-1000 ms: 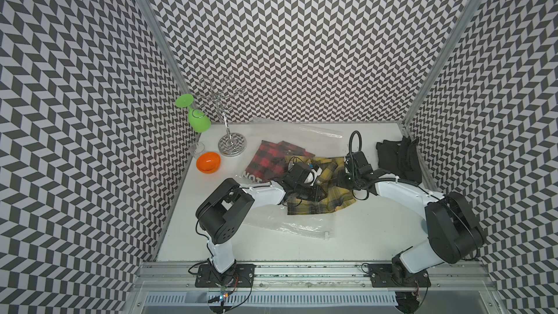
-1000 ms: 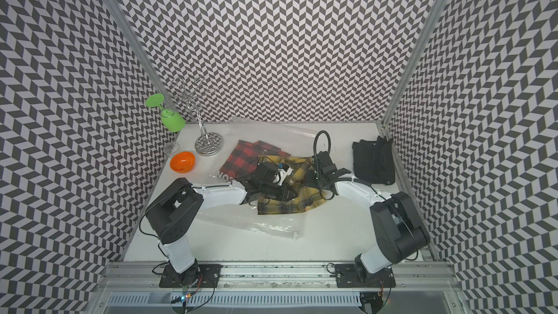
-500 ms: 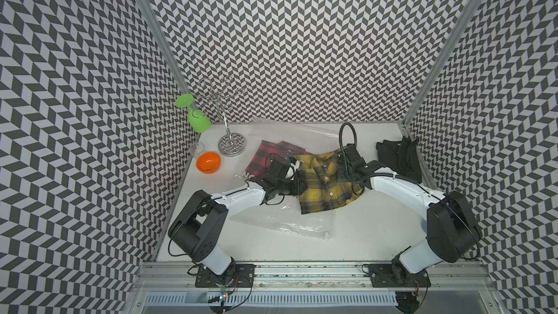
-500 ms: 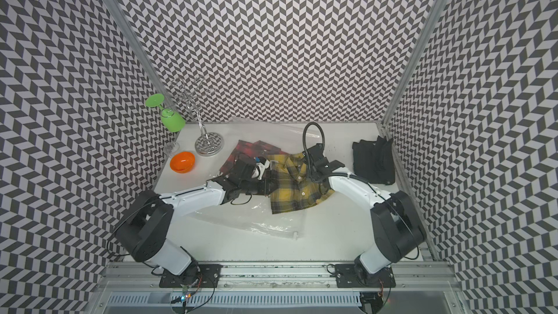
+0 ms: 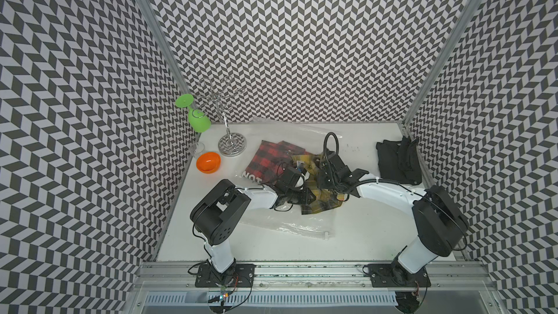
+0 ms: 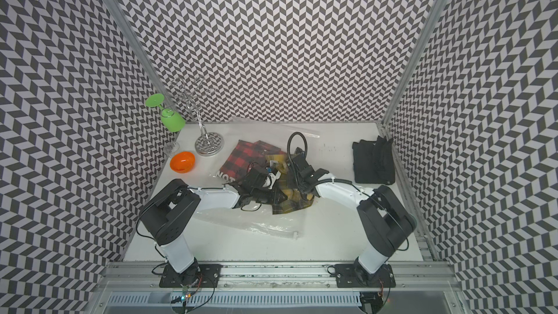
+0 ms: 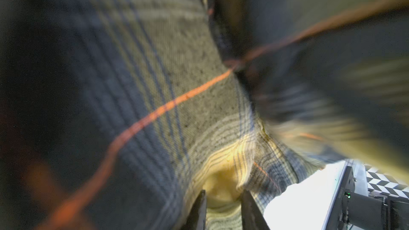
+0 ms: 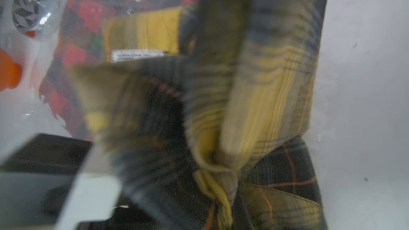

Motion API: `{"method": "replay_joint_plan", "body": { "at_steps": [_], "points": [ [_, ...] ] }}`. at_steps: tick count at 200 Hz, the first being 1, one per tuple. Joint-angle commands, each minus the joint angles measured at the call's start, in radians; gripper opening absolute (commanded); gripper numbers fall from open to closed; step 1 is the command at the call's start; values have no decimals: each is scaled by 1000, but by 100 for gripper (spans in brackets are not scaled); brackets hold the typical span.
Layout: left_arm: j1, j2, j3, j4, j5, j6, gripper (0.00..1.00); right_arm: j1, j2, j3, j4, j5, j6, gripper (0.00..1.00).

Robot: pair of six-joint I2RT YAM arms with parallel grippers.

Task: Place the folded shirt into the vacuum bag
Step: Pick up the shirt in the vacuum bag.

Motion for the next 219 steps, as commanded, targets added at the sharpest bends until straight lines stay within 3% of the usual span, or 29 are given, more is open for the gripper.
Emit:
{"method": "replay_joint_plan", "body": {
  "at_steps": [1,20,39,66,89,108,169,219],
  "points": [
    [22,-60,-38,41,3,4,29,-9,66,-35,95,-112,58,1],
    [42,-114,-48,-12,13,12,28,-16,84,-36,82,-102,34,4],
    [78,-220,-76,-74,-33,36,29,-19,63,-42,89,-114,-3,17],
    [160,-274,-160,-65,-73,14,28,-17,62,-24,91,-168,-74,66],
    [197,-286,-199,-61,-88,-37,29,-17,86,-11,64,-188,-123,92],
    [203,-315,-214,-61,-106,-41,29,-8,96,-4,39,-190,-158,100],
    [206,-208,-250,8,-75,-58,28,108,235,130,-126,-27,-221,99],
    [198,-195,-257,37,-60,-64,28,173,455,238,-295,179,-230,99]
  ]
}}
